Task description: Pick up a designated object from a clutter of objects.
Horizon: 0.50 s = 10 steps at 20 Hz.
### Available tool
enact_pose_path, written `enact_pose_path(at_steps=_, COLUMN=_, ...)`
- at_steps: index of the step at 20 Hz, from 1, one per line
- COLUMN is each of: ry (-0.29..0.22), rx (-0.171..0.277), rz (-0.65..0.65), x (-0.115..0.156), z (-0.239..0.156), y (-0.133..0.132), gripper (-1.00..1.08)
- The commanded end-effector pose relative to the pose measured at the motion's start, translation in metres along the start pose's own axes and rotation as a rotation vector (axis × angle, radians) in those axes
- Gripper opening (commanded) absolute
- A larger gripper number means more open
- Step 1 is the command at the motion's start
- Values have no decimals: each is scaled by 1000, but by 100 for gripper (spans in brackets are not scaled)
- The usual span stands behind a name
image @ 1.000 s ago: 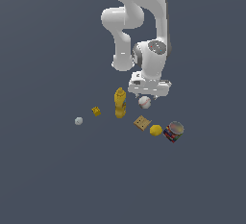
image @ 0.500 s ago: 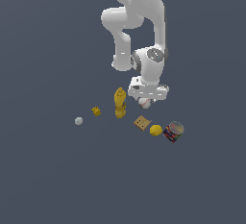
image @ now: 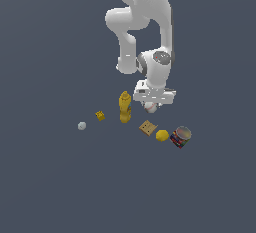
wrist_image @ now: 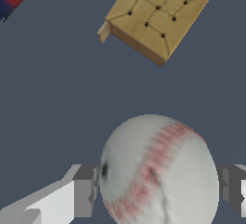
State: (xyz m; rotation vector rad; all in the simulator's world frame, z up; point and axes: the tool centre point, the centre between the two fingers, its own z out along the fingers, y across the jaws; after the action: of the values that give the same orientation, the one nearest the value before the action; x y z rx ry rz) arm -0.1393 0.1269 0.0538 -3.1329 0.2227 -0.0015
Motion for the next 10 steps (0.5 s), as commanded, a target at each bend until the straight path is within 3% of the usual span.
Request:
enact_pose_path(at_steps=1, ry=-1, rx=0, rz=1, x=0, z=1, y=1, gripper=-100)
enact_pose_path(at_steps=10, ry=0, rx=0, rz=0, x=4, z=-10, y=8, gripper=-100)
